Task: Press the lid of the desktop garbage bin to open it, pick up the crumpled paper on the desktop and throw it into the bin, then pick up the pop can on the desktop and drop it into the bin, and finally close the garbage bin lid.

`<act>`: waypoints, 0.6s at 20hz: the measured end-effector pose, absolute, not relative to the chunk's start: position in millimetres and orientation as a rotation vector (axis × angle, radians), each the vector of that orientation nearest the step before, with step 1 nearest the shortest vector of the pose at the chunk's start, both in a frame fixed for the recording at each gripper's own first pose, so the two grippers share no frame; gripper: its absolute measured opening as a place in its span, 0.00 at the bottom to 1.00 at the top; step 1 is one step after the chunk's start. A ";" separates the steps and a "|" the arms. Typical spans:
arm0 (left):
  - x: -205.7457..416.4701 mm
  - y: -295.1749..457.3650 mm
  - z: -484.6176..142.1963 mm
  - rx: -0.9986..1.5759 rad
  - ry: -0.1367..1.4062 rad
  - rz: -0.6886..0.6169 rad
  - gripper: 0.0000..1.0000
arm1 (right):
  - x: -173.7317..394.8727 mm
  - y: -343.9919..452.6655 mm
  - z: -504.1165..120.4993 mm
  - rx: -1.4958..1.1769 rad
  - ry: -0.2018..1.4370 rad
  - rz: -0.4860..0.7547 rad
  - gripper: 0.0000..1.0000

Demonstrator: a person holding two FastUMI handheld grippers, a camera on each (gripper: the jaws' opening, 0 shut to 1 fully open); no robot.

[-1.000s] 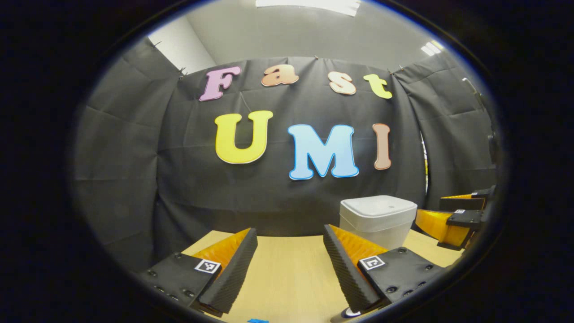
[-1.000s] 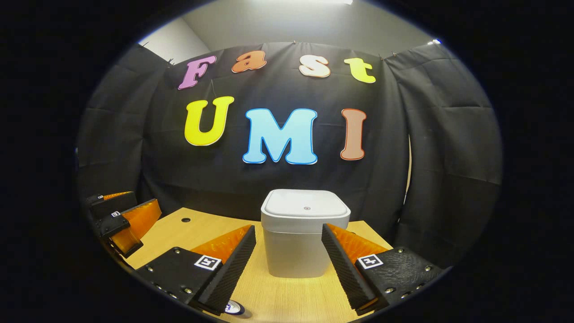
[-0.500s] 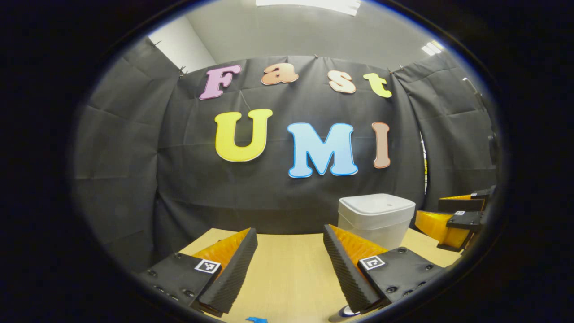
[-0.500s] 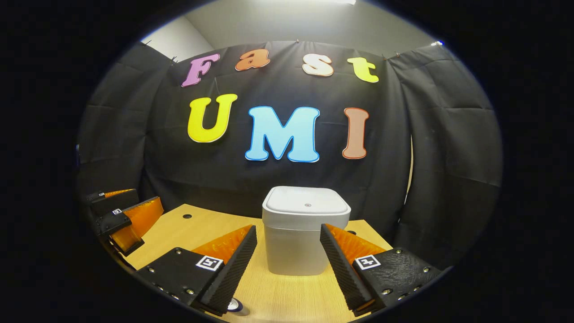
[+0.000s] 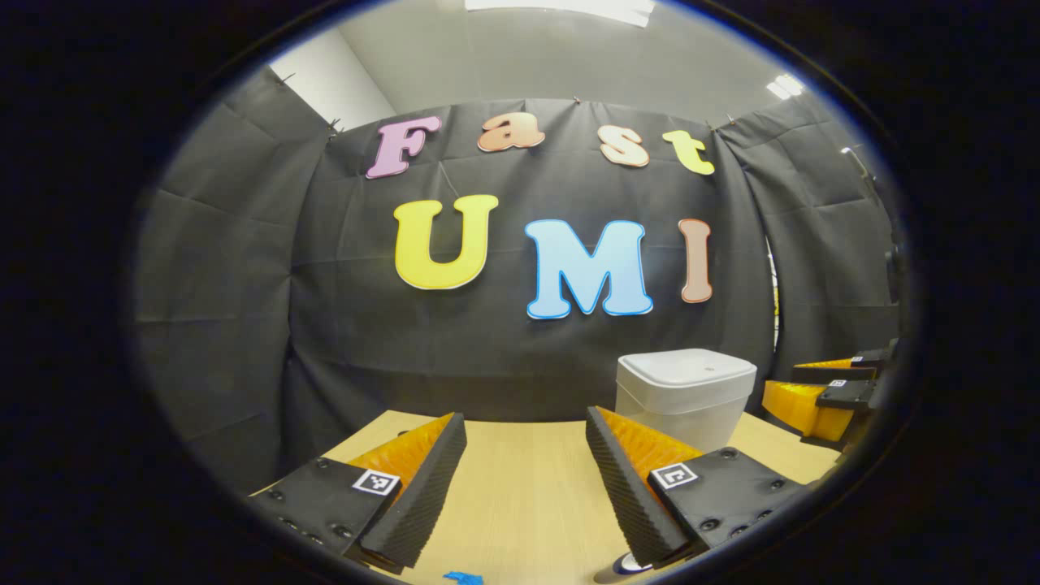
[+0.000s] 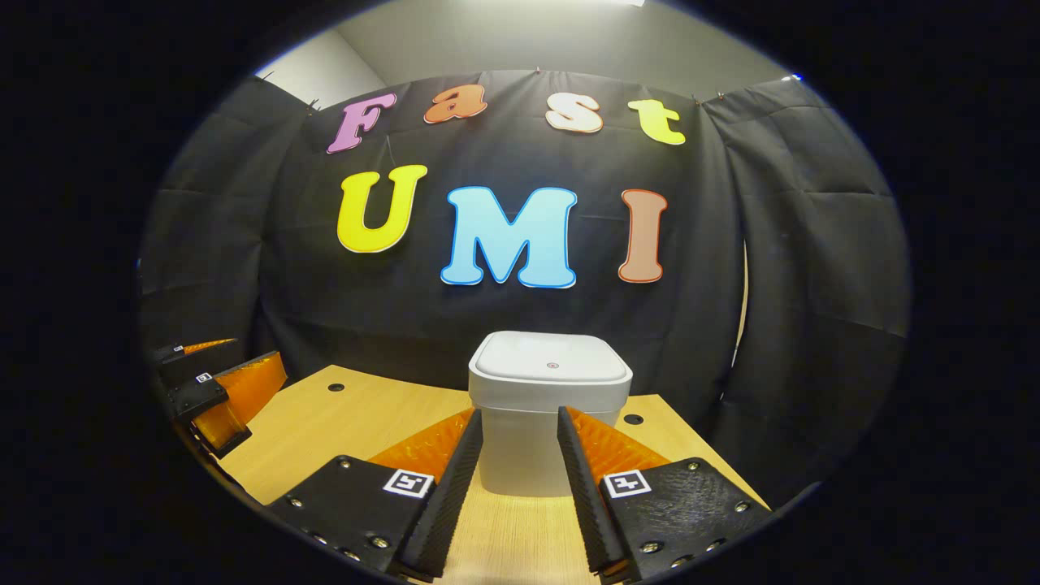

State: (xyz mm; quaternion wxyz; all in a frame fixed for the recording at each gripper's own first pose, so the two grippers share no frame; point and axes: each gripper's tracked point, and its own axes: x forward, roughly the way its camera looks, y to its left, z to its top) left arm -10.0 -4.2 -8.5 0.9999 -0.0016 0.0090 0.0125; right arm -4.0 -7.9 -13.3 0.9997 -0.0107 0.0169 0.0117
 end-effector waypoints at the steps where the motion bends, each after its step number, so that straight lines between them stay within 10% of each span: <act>1: -10.3 -4.5 -8.6 -0.004 0.017 0.026 0.97 | -3.0 -10.6 -14.4 -0.023 0.032 0.018 0.61; 3: -8.7 -6.1 -8.7 -0.002 0.017 0.028 0.97 | -0.9 -8.7 -14.5 -0.021 0.033 0.026 0.56; 6: -5.4 -6.6 -9.1 0.005 0.016 0.029 0.97 | 3.4 -15.0 -12.9 -0.007 0.023 0.002 0.22; 12: -1.9 -4.7 -10.2 0.008 0.022 0.037 0.96 | 21.9 -13.5 -18.2 -0.001 0.032 0.034 0.08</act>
